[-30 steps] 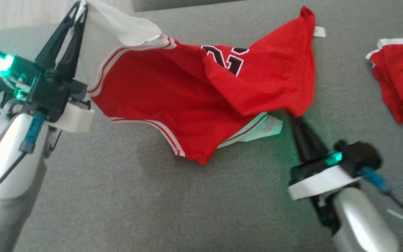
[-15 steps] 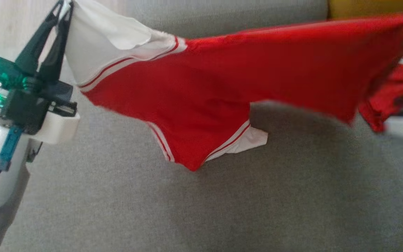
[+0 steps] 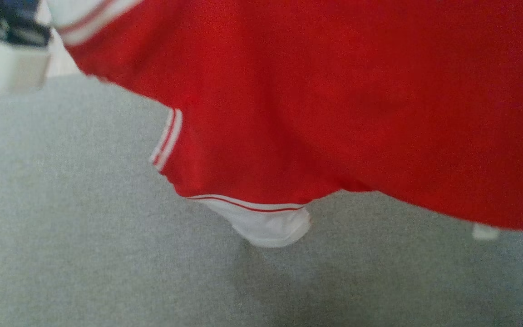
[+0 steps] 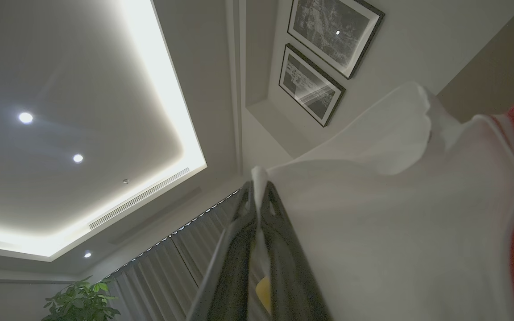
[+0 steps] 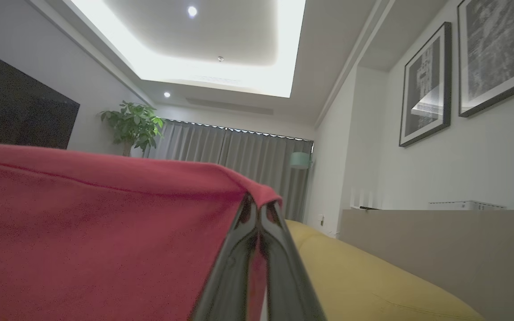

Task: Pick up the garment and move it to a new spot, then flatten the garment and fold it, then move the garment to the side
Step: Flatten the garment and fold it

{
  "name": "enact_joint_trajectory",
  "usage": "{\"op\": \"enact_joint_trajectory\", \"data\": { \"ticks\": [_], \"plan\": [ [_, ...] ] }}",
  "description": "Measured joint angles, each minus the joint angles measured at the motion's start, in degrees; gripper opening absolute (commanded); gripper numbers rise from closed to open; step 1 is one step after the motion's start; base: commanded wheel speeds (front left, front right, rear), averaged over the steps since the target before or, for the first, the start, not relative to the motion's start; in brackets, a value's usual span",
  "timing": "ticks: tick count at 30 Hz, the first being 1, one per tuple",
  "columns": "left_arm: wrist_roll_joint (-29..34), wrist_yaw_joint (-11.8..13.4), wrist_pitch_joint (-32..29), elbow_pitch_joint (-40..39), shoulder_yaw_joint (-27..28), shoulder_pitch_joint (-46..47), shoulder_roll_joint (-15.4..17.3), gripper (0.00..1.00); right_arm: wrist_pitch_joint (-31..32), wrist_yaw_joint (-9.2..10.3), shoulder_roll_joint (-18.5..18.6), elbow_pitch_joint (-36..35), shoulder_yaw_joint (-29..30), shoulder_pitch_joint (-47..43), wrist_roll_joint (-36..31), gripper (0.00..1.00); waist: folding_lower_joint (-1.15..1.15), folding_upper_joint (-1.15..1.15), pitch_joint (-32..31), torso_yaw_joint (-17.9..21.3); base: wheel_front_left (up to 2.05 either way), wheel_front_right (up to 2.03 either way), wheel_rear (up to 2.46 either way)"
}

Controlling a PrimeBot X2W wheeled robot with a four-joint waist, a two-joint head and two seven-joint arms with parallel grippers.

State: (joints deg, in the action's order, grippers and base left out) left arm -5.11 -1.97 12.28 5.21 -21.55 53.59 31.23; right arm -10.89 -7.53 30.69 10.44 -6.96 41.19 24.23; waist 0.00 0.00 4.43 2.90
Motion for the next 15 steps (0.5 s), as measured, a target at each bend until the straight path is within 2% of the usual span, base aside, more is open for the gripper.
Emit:
{"op": "enact_joint_trajectory", "data": {
  "ticks": [6, 10, 15],
  "plan": [
    [2.42, -1.81, -0.88, 11.43, -2.42, 11.11, -2.05, 0.0, 0.15, 0.0, -1.62, 11.7, -9.73, 13.58, 1.16, 0.0, -0.01, 0.0, 5.8, -0.11, 0.0, 0.0, 0.0],
    [5.71, -1.03, 0.34, 18.37, -2.92, 20.79, -3.27, 0.0, -1.98, 0.0, -3.12, 18.27, -14.69, 23.58, 0.86, 0.0, -0.02, 0.0, 10.85, -0.1, 0.0, 0.0, 0.0],
    [9.78, 1.09, 2.22, 21.64, -3.27, 33.48, -3.83, 0.0, -3.8, 0.0, -2.67, 23.27, -15.47, 35.79, -1.47, 0.0, -0.03, 0.0, 17.33, -0.07, 0.0, 0.0, 0.0]
  ]
}}
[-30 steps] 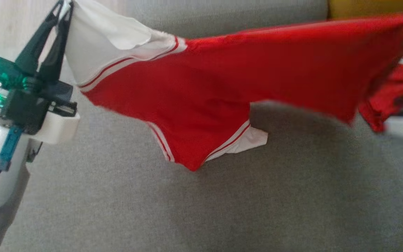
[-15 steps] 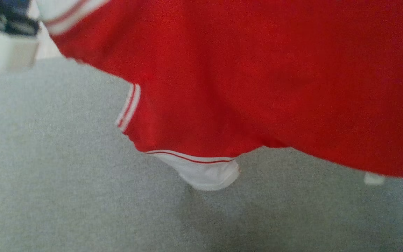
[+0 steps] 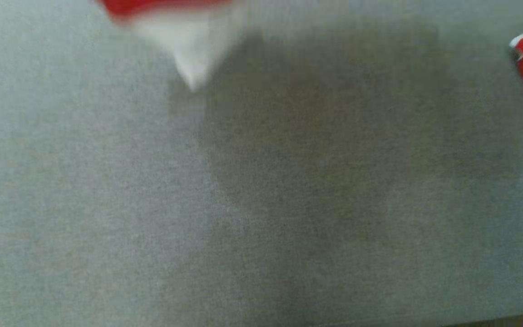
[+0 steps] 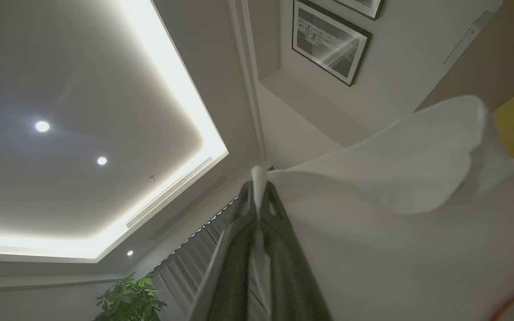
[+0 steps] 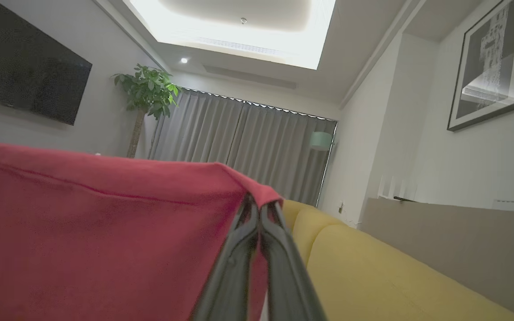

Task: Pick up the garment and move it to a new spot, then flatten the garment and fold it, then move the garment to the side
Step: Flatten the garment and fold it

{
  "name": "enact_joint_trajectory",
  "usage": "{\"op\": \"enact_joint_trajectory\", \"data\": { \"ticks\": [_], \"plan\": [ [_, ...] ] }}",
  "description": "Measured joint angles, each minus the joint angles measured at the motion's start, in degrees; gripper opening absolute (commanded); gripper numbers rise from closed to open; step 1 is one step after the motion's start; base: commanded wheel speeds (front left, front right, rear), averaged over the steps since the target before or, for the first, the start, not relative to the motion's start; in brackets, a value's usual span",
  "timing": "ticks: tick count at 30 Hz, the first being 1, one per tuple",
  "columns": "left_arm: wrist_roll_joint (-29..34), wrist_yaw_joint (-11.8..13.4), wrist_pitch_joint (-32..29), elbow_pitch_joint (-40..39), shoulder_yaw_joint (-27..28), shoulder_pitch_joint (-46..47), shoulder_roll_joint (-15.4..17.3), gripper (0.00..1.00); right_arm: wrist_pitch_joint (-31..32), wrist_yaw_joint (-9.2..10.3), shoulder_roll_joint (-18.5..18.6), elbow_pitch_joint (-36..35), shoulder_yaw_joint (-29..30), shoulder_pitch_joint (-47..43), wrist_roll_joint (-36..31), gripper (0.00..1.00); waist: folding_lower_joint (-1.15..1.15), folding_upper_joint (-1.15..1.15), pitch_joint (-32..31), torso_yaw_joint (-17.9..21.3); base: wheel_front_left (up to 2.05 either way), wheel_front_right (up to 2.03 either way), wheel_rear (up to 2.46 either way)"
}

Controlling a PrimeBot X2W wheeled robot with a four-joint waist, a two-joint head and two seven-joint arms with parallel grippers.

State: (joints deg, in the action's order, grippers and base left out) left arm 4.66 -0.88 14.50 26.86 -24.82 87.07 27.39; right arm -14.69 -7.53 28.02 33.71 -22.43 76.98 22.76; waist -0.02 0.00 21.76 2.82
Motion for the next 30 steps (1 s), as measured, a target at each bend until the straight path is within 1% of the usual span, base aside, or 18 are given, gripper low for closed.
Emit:
{"op": "enact_joint_trajectory", "data": {
  "ticks": [1, 3, 5, 7, 9, 11, 13, 15, 17, 21, 24, 27, 30],
  "plan": [
    [0.0, 0.0, 0.0, 0.0, 0.0, 0.0, 0.0, 0.0, 0.0, 0.0, 0.0, 0.0, 0.0, 0.0, 0.0, 0.0, 0.0, 0.0, 0.0, 0.0, 0.0, 0.0, 0.0],
    [0.46, 0.42, 0.29, 0.18, -0.41, 3.27, -0.71, 0.0, -0.02, 0.0, 1.1, -0.15, -0.05, 3.18, -1.18, 0.0, 0.0, 0.0, 2.45, -0.15, 0.0, 0.0, 0.0],
    [0.35, 0.43, 0.47, -0.05, -1.0, 3.87, -1.31, 0.0, -0.03, 0.0, 2.32, -0.89, -0.05, 4.48, -2.15, 0.0, 0.01, 0.0, 4.67, -0.49, 0.0, 0.0, 0.0],
    [-0.02, 0.37, 0.46, -1.67, -2.07, 2.19, -1.55, 0.0, -0.03, 0.0, 3.37, -1.07, -0.13, 4.16, -2.47, 0.0, 0.0, 0.0, 6.61, -1.0, 0.0, 0.0, 0.0],
    [-0.71, 0.37, 0.46, -3.81, -3.27, -1.57, -1.48, 0.0, -0.03, 0.0, 3.82, -1.07, -0.24, 2.5, -2.59, 0.0, 0.0, 0.0, 8.2, -1.62, 0.0, 0.0, 0.0],
    [-1.22, 0.51, 0.46, -5.92, -4.66, -6.73, -1.29, 0.0, -0.03, 0.0, 4.01, -1.07, -0.34, -0.55, -2.55, 0.0, 0.0, 0.0, 9.31, -2.32, 0.0, 0.0, 0.0],
    [-2.09, 1.26, 0.46, -8.24, -5.47, -12.62, -0.76, 0.0, -0.02, 0.0, 4.25, -1.1, -0.4, -4.5, -2.03, 0.0, 0.0, 0.0, 9.83, -3.01, 0.0, 0.0, 0.0],
    [-2.68, 2.12, 0.46, -11.16, -6.44, -18.63, 0.76, 0.0, -0.02, 0.0, 4.47, -1.22, -0.35, -8.88, -0.86, 0.0, 0.01, 0.0, 9.75, -3.31, 0.0, 0.0, 0.0],
    [-3.3, 3.48, 0.46, -14.17, -6.67, -24.45, 2.61, 0.0, -0.01, 0.0, 5.08, -2.22, -0.22, -13.18, 0.4, 0.0, 0.02, 0.0, 9.07, -3.18, 0.0, 0.0, 0.0],
    [-4.82, 5.87, 0.46, -19.68, -7.02, -35.94, 6.32, 0.0, -0.01, 0.0, 6.93, -5.13, 1.37, -21.01, 2.31, 0.0, 0.03, 0.0, 6.79, -2.71, 0.0, 0.0, 0.0],
    [-6.38, 7.71, 0.46, -22.91, -7.81, -46.12, 8.18, 0.0, -0.01, 0.0, 7.47, -7.19, 1.77, -27.28, 3.54, 0.0, 0.04, 0.0, 4.49, -2.25, 0.0, 0.0, 0.0],
    [-8.53, 9.6, 0.45, -24.92, -8.45, -56.26, 9.24, 0.0, -0.01, 0.0, 7.68, -8.37, 1.55, -34.15, 4.53, 0.0, 0.04, 0.0, 1.91, -1.8, 0.0, 0.0, 0.0],
    [-10.15, 11.11, 0.45, -27.02, -9.33, -63.98, 9.46, 0.0, 0.0, 0.0, 8.54, -9.33, 0.91, -40.88, 5.43, 0.0, 0.05, 0.0, -0.61, -1.49, 0.0, 0.0, 0.0]
  ]
}}
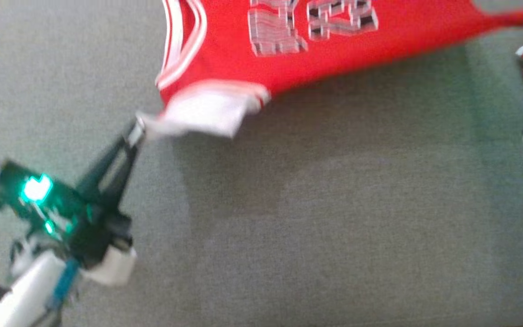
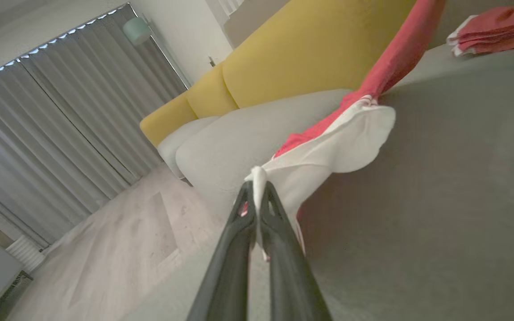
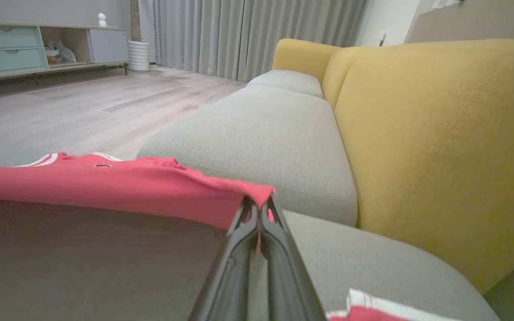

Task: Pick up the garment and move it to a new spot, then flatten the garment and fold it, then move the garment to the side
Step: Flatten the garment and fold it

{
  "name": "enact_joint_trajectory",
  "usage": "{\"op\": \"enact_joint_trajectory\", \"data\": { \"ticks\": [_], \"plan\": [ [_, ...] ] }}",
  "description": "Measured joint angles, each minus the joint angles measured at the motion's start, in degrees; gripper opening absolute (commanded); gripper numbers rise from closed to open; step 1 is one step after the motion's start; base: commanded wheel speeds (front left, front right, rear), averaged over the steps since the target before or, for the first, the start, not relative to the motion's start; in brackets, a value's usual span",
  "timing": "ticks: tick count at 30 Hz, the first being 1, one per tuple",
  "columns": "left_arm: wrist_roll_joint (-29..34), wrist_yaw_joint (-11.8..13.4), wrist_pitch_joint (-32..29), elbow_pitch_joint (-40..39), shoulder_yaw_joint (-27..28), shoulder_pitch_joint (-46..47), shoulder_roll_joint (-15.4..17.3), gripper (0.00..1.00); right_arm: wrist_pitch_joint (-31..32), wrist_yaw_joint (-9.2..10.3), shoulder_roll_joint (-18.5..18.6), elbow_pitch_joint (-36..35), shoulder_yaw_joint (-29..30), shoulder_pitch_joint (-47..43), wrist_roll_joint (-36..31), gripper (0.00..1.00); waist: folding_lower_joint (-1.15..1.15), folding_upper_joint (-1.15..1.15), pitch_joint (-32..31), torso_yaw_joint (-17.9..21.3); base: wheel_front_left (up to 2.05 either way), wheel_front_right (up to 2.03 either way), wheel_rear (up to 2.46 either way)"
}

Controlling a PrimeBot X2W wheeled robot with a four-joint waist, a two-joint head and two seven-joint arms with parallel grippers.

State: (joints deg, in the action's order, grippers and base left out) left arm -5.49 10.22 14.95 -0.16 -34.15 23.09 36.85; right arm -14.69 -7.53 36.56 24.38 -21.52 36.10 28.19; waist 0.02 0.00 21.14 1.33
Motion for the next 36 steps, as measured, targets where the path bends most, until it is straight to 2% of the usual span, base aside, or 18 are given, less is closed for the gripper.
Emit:
{"op": "enact_joint_trajectory", "data": {
  "ticks": [8, 15, 20, 26, 32, 36],
  "plan": [
    [-2.12, 3.49, -0.01, -2.96, -1.74, -12.39, -0.15, 0.0, 0.0, 0.0, 0.43, -2.71, 1.67, -14.27, 1.44, 0.0, -0.01, 0.0, -5.06, 0.03, 0.0, 0.0, 0.0],
    [-4.15, 4.46, -0.02, -4.49, -3.19, -20.39, -0.27, 0.0, 0.01, 0.0, 0.3, -6.24, 5.12, -25.79, 0.45, 0.0, -0.01, 0.0, -8.11, 0.08, 0.0, 0.0, 0.0],
    [-4.7, 4.56, -0.02, -4.24, -3.72, -22.19, -0.86, 0.0, 0.07, 0.0, -0.12, -6.76, 5.49, -28.74, -0.05, 0.0, -0.02, 0.0, -8.58, 0.44, 0.0, 0.0, 0.0],
    [-4.59, 2.66, -0.07, -1.21, -3.82, -18.09, -1.44, 0.0, 0.68, 0.0, -1.65, -6.75, 7.54, -28.5, -0.54, 0.0, -0.02, 0.0, -7.07, 0.1, 0.0, 0.0, 0.0],
    [-2.57, 0.36, -0.07, 1.14, -3.8, -8.69, -2.64, 0.0, 0.68, 0.0, -1.83, -4.39, 7.66, -25.19, -0.38, 0.0, -0.03, 0.0, -4.66, -0.33, 0.0, 0.0, 0.0],
    [0.41, -2.23, -0.07, 5.15, -3.78, 2.2, -4.01, 0.0, 0.65, 0.0, -2.21, -1.54, 7.48, -17.78, -0.54, 0.0, -0.04, 0.0, -1.73, -0.65, 0.0, 0.0, 0.0]
  ]
}}
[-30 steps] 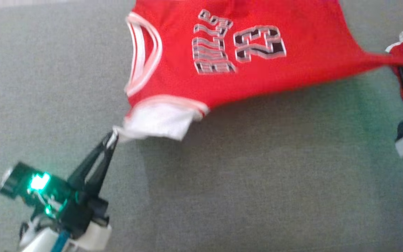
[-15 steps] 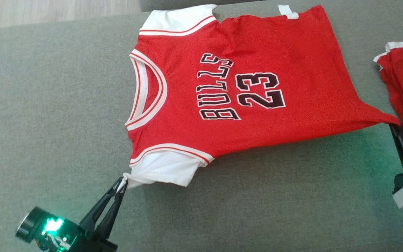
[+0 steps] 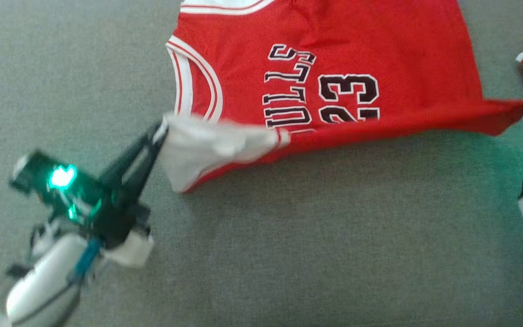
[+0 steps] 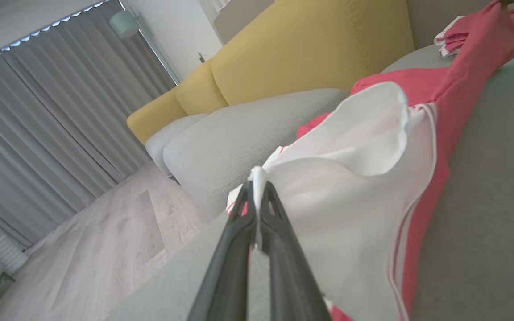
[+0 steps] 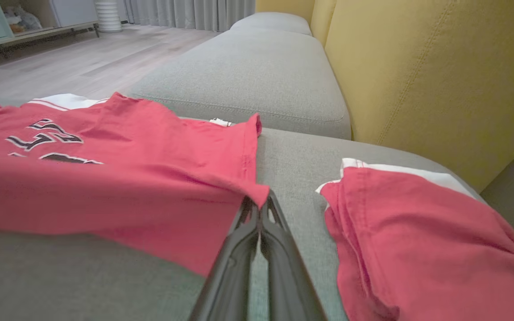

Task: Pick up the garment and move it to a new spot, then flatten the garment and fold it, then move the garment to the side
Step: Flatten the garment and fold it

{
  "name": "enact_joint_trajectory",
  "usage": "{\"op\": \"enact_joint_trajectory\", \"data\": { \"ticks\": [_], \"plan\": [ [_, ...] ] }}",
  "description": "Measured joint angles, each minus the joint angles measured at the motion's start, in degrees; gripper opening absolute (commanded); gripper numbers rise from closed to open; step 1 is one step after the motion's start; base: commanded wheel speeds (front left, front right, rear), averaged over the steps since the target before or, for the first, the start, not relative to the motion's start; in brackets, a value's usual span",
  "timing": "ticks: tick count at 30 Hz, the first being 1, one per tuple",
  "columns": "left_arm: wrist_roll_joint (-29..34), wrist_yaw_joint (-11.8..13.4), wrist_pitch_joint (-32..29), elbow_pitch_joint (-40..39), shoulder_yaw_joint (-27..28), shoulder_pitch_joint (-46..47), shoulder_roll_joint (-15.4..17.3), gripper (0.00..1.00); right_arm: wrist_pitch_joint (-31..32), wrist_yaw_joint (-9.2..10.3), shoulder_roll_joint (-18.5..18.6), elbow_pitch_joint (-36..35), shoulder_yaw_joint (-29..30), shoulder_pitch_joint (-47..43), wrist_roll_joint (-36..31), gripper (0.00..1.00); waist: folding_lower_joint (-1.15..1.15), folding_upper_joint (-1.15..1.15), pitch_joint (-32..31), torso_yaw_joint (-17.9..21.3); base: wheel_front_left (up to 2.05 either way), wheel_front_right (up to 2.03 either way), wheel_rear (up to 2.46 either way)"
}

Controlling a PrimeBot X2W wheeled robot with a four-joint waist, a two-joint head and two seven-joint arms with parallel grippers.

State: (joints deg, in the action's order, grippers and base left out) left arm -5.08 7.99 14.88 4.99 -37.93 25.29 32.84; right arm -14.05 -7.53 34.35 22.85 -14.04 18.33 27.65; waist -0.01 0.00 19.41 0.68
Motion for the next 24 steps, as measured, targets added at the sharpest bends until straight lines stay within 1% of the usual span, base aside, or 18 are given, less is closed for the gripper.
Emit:
{"op": "enact_joint_trajectory", "data": {
  "ticks": [1, 3, 7, 12, 13, 14, 15, 16, 18, 20, 22, 24],
  "plan": [
    [0.0, 0.0, 0.0, 0.0, 0.0, 0.0, 0.0, 0.0, 0.0, 0.0, 0.0, 0.0, 0.0, 0.0, 0.0, 0.0, 0.0, 0.0, 0.0, 0.0, 0.0, 0.0, 0.0],
    [1.52, -1.02, 0.01, 1.56, 0.0, 4.27, -0.32, 0.0, -0.03, 0.0, -0.45, 1.7, -0.86, 2.64, 0.0, 0.0, 0.0, 0.0, 1.05, 0.01, 0.0, 0.0, 0.0],
    [3.49, -2.14, 0.01, 4.67, 0.0, 11.16, -1.11, 0.0, -0.08, 0.0, -1.32, 4.86, -3.16, 7.38, -0.02, 0.0, 0.0, 0.0, 2.91, 0.27, 0.0, 0.0, 0.0],
    [4.98, -3.52, 0.05, 10.07, -0.19, 17.38, -2.64, 0.0, -0.15, 0.0, -1.37, 8.36, -7.19, 13.42, -0.42, 0.0, 0.0, 0.0, 5.17, 0.38, 0.0, 0.0, 0.0],
    [4.99, -3.8, 0.05, 11.17, -0.31, 18.28, -3.19, 0.07, -0.15, 0.0, -1.4, 9.1, -7.93, 14.38, -0.4, 0.0, 0.0, 0.0, 5.54, 0.36, 0.0, 0.0, 0.0],
    [4.83, -4.2, 0.05, 12.33, -0.49, 18.96, -3.83, 0.29, -0.15, 0.0, -1.41, 9.87, -8.54, 15.16, -0.23, 0.11, 0.0, 0.0, 5.86, 0.34, 0.0, 0.0, 0.0],
    [4.61, -4.47, 0.05, 13.55, -0.75, 19.42, -4.55, 0.49, -0.15, 0.0, -1.43, 10.66, -9.09, 15.84, 0.25, 0.99, 0.0, 0.0, 6.11, 0.3, 0.0, 0.0, 0.0],
    [4.56, -4.46, 0.05, 14.6, -0.98, 19.57, -5.2, 1.0, -0.15, 0.0, -1.45, 11.41, -9.48, 16.36, 0.6, 1.0, 0.0, 0.0, 6.28, 0.27, 0.0, 0.0, 0.0],
    [4.52, -3.81, 0.05, 16.05, -1.05, 19.41, -6.22, 1.0, -0.15, 0.0, -1.56, 12.15, -9.44, 16.89, 0.75, 1.0, 0.0, 0.0, 6.34, 0.23, 0.0, 0.0, 0.0],
    [3.14, -1.79, 0.05, 16.45, -0.33, 18.89, -7.19, 1.0, -0.16, 0.0, -1.87, 11.94, -8.76, 16.89, 0.57, 1.0, 0.01, 0.0, 5.98, 0.22, 0.0, 0.0, 0.0],
    [-0.03, 0.27, 0.05, 16.1, 1.99, 17.02, -8.82, 1.0, -0.16, 0.0, -2.32, 10.88, -7.01, 16.6, -0.07, 1.0, 0.01, 0.0, 5.29, 0.22, 0.0, 0.0, 0.0],
    [-3.71, 2.03, 0.05, 14.69, 4.19, 13.2, -10.7, 1.0, -0.23, 0.0, -2.97, 9.56, -4.65, 15.89, -0.63, 1.0, 0.02, 0.0, 4.46, 0.23, 0.0, 0.0, 0.0]
  ]
}}
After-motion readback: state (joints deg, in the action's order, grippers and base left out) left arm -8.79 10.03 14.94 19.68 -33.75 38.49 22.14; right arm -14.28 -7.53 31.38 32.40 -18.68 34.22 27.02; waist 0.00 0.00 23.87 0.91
